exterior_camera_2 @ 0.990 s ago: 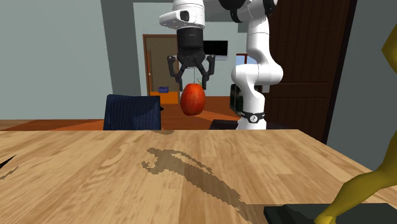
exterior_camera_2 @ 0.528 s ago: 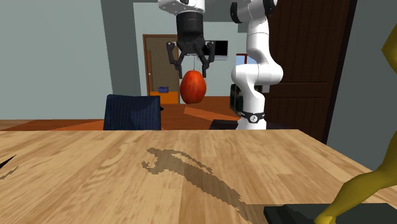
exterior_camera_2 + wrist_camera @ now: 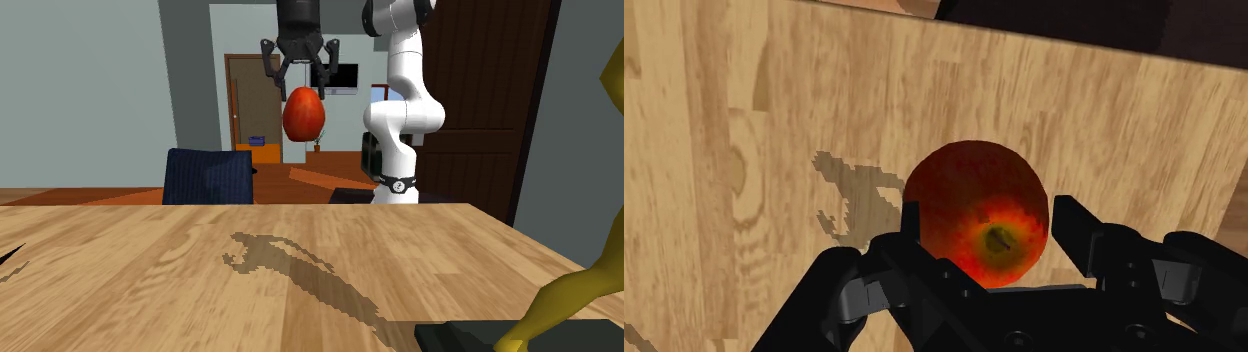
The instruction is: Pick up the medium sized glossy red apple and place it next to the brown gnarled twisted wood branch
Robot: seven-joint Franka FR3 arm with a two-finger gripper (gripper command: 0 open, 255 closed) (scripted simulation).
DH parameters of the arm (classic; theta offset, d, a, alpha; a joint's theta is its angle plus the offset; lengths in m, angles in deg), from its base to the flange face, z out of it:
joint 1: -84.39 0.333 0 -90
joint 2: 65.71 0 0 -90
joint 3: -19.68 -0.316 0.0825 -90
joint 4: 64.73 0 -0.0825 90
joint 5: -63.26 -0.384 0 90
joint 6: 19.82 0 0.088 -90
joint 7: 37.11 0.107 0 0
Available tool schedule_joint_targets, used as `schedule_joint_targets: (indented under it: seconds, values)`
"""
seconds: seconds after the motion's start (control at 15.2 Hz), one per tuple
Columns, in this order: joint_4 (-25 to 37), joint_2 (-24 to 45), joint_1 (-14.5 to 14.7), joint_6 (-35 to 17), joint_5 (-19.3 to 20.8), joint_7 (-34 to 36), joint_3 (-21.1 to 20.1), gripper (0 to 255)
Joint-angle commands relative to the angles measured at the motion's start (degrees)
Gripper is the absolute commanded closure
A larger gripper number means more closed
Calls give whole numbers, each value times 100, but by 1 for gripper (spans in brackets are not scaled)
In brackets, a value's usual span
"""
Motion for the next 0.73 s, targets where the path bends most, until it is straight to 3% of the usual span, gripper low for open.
schedule_joint_targets:
  seconds: [0.0,0.13,0.66]
  values:
    - [158,-5,2,163,-4,-8,-8,255]
    - [275,-3,7,280,-9,-8,-16,255]
    - [1884,1689,284,405,-866,35,-30,255]
